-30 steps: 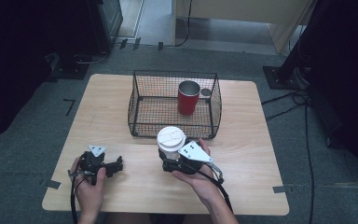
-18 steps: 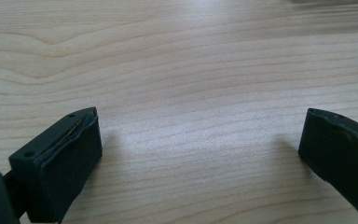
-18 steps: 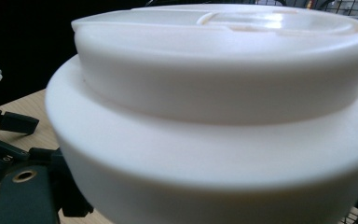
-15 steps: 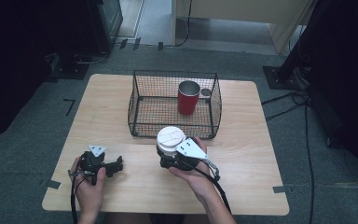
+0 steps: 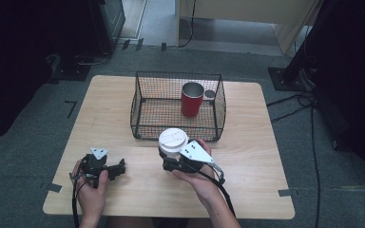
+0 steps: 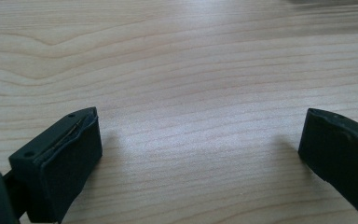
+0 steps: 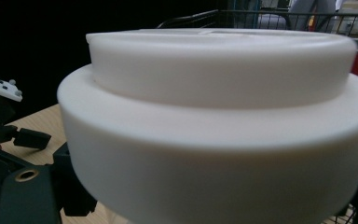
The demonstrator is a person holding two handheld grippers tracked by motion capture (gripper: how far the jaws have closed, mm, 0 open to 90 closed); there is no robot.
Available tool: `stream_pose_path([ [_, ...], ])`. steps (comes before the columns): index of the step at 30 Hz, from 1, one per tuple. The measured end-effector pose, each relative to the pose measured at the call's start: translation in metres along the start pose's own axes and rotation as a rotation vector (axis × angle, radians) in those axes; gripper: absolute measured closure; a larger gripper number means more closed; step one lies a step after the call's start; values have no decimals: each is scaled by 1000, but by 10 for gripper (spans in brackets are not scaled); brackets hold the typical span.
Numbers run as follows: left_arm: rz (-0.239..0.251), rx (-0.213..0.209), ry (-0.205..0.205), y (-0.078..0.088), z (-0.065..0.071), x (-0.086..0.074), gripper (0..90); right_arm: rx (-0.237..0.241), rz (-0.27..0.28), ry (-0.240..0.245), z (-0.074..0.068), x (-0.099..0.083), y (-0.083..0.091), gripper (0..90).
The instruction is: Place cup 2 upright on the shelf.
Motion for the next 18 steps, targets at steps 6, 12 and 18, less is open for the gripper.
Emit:
stream_pose_path([
  [6, -1, 0, -1, 0, 0, 0, 1, 4, 36, 14, -1, 15, 4, 162],
  [12, 1, 1, 1, 0, 0, 0, 1, 12, 66, 22, -2, 29, 5, 162],
  [18, -2, -1, 1, 0, 0, 0, 1, 11, 97, 28, -2, 45, 1, 162],
])
Point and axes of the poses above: each handheld gripper's, and its own axes: y roughly backward along the jaws, x roughly out of its top, z roughly to its right, the point moved 1 cm from there along -y, roughly forward along the jaws, and after that the axes turned 12 degrees about x, right-handed, at the moved point
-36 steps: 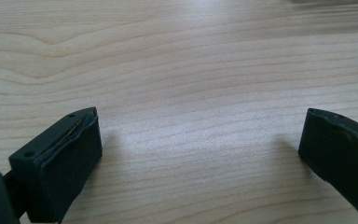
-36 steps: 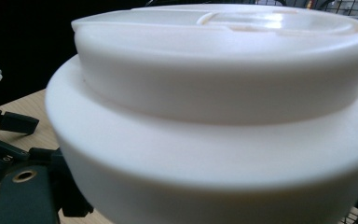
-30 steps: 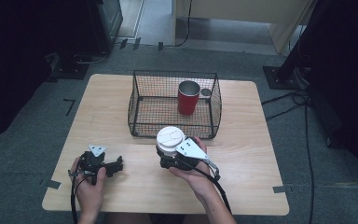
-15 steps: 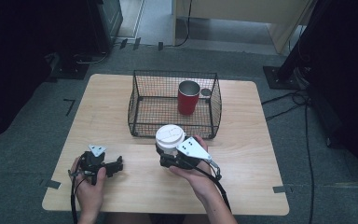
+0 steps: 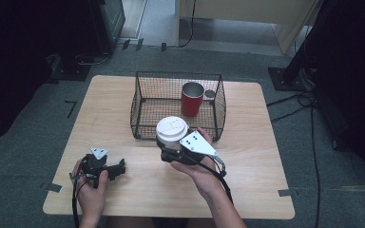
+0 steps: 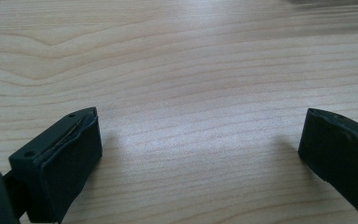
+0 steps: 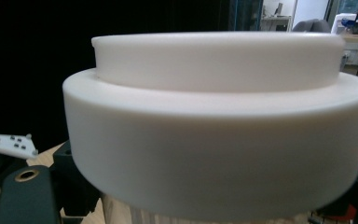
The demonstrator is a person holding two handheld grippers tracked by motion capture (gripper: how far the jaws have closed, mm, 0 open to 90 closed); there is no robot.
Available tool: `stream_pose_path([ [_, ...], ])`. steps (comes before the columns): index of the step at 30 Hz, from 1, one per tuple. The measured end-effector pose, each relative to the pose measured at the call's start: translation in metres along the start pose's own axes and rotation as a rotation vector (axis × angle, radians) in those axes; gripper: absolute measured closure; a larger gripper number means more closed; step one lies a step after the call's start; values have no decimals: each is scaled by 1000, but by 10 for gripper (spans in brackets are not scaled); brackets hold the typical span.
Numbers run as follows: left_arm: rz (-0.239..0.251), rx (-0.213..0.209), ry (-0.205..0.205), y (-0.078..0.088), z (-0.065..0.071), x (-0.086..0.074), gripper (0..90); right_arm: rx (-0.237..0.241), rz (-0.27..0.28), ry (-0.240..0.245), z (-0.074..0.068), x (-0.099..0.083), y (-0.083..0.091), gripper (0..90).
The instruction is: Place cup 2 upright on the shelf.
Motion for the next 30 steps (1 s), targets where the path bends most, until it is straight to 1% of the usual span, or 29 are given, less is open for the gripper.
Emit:
stream_pose_path([
  [7, 0, 0, 0, 0, 0, 0, 1, -14, 37, 15, 2, 24, -5, 161],
  [11, -1, 1, -1, 0, 0, 0, 1, -25, 70, 20, 5, 39, -8, 161],
  [14, -1, 1, -1, 0, 0, 0, 1, -37, 83, 30, 9, 45, -12, 161],
  [18, -1, 1, -1, 0, 0, 0, 1, -48, 101, 17, 13, 52, -18, 161],
  [22, -1, 1, -1, 0, 0, 0, 1, -60, 107, 25, 17, 59, -24, 161],
  [24, -1, 1, -2, 0, 0, 0, 1, -68, 118, 19, 19, 63, -27, 161],
  [28, -1, 1, -1, 0, 0, 0, 1, -81, 135, 27, 23, 70, -32, 161],
  [30, -1, 1, -1, 0, 0, 0, 1, -87, 143, 23, 25, 73, -36, 161],
])
Point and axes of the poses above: each handheld gripper's, and its own axes: y roughly backward along the jaws, x roughly out of its top, z roughly to its right, the point moved 1 cm from there along -y, roughly forward along the jaws, and after that the axes turned 12 degrees about x, right-handed, at the moved point
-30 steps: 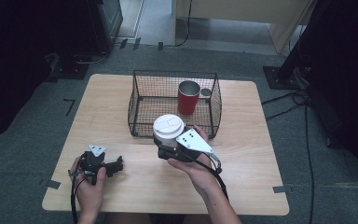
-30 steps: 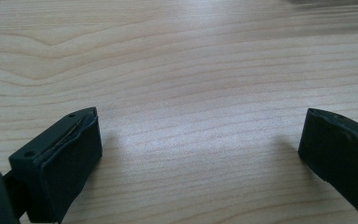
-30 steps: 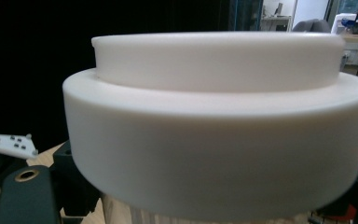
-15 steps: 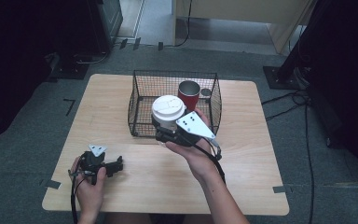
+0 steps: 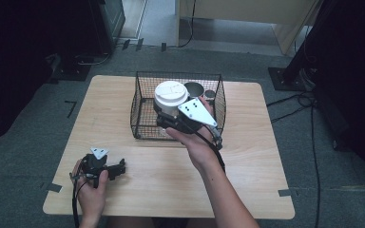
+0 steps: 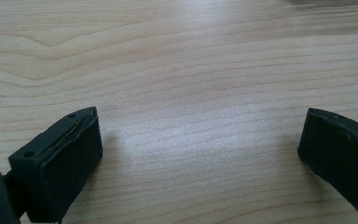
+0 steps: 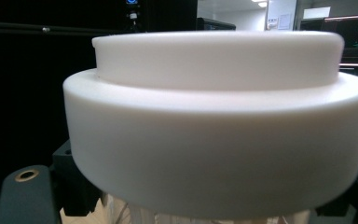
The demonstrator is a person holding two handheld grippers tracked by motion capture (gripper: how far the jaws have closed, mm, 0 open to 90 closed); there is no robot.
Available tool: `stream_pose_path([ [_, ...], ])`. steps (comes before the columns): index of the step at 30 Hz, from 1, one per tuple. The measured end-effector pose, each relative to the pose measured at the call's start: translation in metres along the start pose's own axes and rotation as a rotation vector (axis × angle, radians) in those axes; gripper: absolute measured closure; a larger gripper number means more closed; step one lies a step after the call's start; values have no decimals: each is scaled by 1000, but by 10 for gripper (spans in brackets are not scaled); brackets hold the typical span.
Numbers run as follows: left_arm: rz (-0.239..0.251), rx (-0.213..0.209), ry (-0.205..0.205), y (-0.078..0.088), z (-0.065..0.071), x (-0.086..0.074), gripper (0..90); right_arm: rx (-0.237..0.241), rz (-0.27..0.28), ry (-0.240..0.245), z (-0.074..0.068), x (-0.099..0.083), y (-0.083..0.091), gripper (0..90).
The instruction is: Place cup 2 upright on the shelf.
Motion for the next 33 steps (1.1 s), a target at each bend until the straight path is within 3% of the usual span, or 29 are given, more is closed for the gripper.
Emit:
stream_pose_path([
  [12, 0, 0, -1, 0, 0, 0, 1, -47, 20, -5, 12, -1, -24, 161],
  [16, 0, -1, 0, 0, 0, 0, 1, -53, 27, 39, 16, -3, -33, 161],
  [26, 1, 0, -3, 0, 0, 0, 1, -83, 31, -16, 27, -17, -56, 161],
  [30, 2, 0, -2, 0, 0, 0, 1, -87, 29, 16, 33, -26, -65, 161],
  [33, 1, 0, -3, 0, 0, 0, 1, -84, 30, 1, 38, -33, -71, 161],
])
Point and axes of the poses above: each handheld gripper's, and its own axes: y roughly backward along the jaws, x roughly out of its top, z roughly to its right, the point moved 1 cm from there along -y, roughly forward along the jaws, and after that the axes turned 12 degrees about x, right-handed, at the moved point
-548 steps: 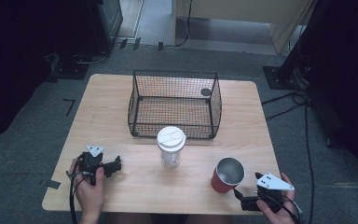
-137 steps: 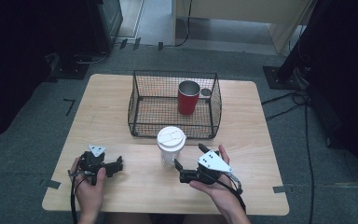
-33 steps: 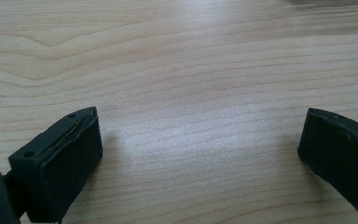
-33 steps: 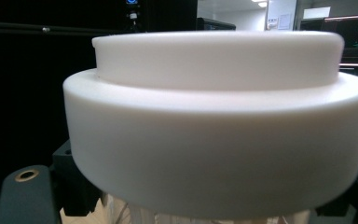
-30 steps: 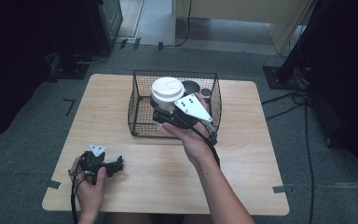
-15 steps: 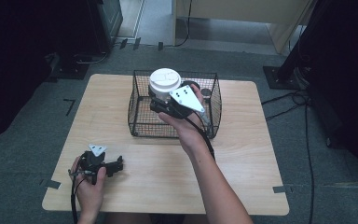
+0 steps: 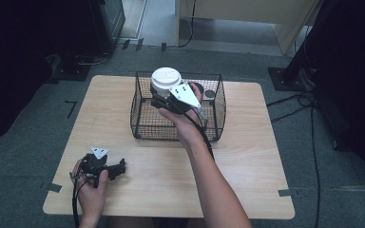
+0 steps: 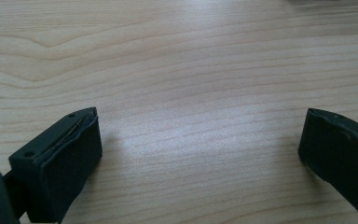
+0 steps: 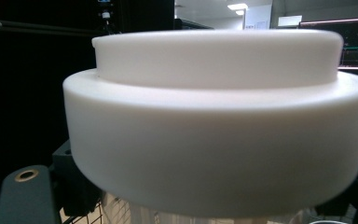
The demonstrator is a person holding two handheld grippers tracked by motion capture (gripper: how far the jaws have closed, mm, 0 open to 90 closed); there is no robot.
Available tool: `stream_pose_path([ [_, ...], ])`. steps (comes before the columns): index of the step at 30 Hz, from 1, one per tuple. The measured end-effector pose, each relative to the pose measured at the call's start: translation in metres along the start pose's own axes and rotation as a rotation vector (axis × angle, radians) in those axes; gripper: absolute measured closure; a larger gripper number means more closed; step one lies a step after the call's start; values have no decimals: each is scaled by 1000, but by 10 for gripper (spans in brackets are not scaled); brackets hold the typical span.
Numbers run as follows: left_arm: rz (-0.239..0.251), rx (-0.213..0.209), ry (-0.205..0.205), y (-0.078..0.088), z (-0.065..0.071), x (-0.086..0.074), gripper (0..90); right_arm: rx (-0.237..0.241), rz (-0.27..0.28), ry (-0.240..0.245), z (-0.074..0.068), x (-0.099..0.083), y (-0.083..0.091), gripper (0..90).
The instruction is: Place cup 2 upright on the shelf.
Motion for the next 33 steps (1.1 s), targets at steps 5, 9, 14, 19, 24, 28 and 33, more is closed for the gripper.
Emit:
stream_pose_path([
  [5, 0, 0, -1, 0, 0, 0, 1, -2, 2, -20, 4, -7, -7, 161],
  [9, 0, 0, -1, 0, 0, 0, 1, 4, 5, -21, 5, -12, -12, 161],
  [14, -1, -1, -1, 0, 0, 0, 1, 6, -23, -17, 4, -21, -20, 161],
  [19, -2, -2, 0, 0, 0, 0, 1, 12, -60, -7, 6, -34, -27, 161],
  [24, -2, -2, -2, 0, 0, 0, 1, 37, -90, 3, 6, -45, -33, 161],
  [28, -2, -2, -1, 0, 0, 0, 1, 48, -87, -15, 5, -46, -36, 161],
  [33, -2, -2, -3, 0, 0, 0, 1, 41, -98, -2, 7, -46, -42, 161],
])
Point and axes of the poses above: each handheld gripper's, and its own axes: y roughly backward along the jaws, x roughly out of its top, z roughly to its right, the point moved 1 cm from there along -y, roughly forward along the jaws, and after that the axes turned 12 degrees about x, right-handed, at the moved point
